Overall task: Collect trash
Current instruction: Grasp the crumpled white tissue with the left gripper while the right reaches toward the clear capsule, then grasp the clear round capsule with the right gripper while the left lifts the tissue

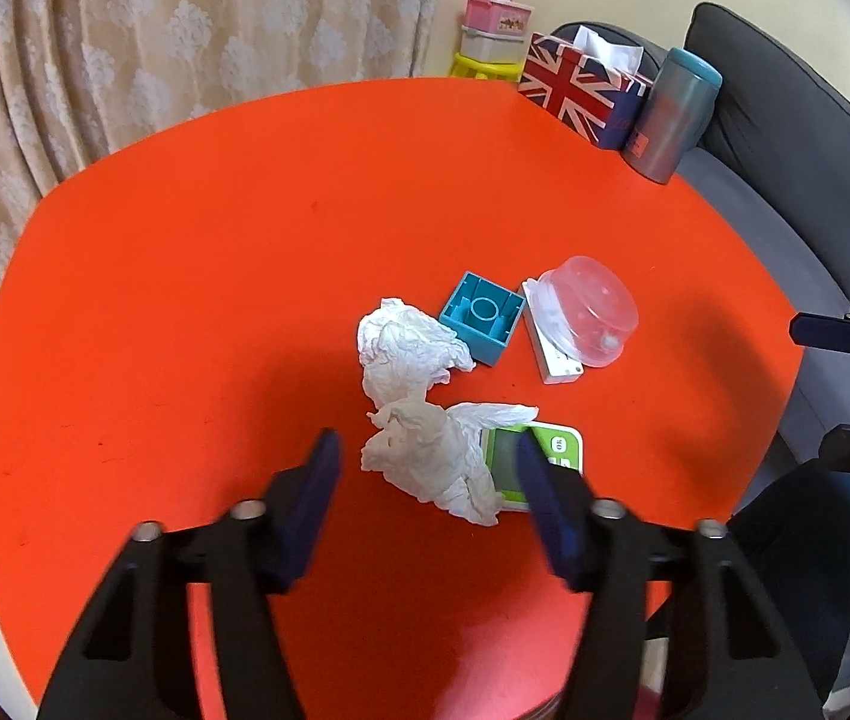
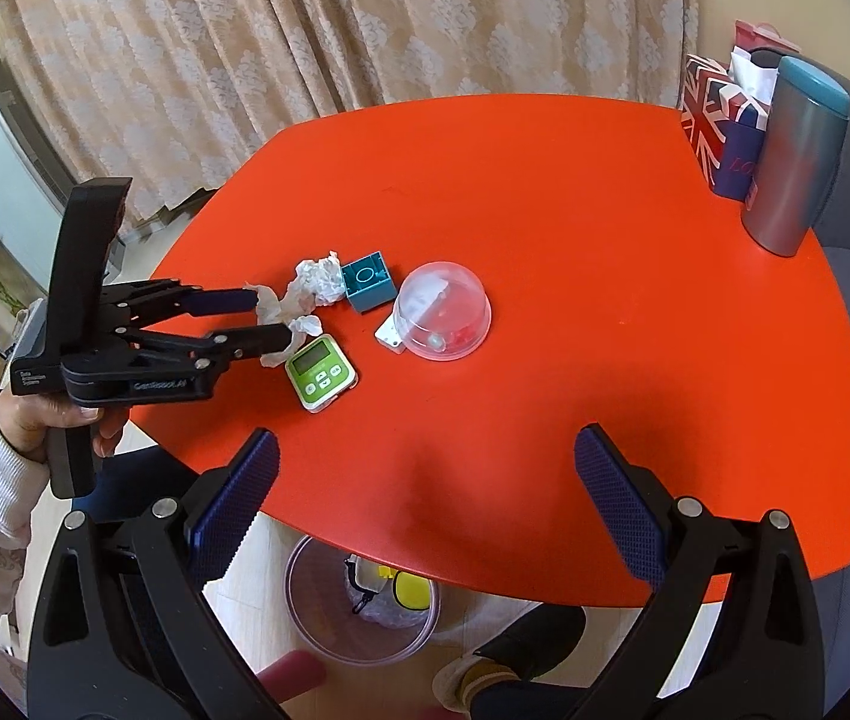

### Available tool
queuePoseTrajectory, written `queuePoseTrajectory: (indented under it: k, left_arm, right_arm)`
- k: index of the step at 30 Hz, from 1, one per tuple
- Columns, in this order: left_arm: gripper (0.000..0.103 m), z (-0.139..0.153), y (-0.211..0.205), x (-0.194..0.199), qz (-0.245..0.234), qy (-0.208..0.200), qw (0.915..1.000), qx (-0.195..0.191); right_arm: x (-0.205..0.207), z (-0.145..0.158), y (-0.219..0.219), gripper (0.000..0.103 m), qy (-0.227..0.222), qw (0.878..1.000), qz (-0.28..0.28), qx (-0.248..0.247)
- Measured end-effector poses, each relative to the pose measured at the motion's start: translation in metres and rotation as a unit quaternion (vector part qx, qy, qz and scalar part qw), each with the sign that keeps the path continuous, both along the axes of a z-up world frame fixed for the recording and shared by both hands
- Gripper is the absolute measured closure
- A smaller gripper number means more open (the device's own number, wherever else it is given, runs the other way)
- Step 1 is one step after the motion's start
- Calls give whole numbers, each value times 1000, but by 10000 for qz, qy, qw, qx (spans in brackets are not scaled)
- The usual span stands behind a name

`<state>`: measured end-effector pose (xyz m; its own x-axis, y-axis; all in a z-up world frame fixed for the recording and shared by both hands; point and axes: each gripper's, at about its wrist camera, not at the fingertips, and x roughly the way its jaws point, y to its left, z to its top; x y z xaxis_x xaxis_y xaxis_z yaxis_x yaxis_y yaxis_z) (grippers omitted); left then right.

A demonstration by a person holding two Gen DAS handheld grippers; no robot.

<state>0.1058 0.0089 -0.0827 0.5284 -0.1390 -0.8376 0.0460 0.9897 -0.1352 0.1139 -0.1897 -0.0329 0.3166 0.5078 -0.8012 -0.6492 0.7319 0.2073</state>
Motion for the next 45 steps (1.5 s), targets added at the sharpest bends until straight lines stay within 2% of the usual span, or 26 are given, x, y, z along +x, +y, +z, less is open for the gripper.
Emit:
queuePoseTrajectory:
  k: [5,11,26,38,40,41,45]
  left_arm:
    - [79,-3,1,1,-58,19,9999,-95]
    - [89,3,4,-2,-97,-47,9999,-106]
    - [91,30,17,-22,52,-329,9994,-67]
    - [91,36,28,-35,164,-415,9990,-66]
    - [91,36,30,-36,184,-420,9989,-79]
    - [91,36,30,-37,192,-423,9989,-86]
    - [91,35,32,-38,217,-417,9988,-110]
  right_arm:
    - [1,0,1,6,5,10000,7,-4]
    - [4,0,7,6,-19,10000,41,-17]
    - [24,-4,41,6,-95,9991,314,-276]
    - [52,-25,75,6,-19,9970,588,-503]
    - [59,-32,78,14,11,9967,590,-554]
    - [62,-36,80,22,49,9965,591,-593]
    - [70,-46,84,30,155,9962,595,-613]
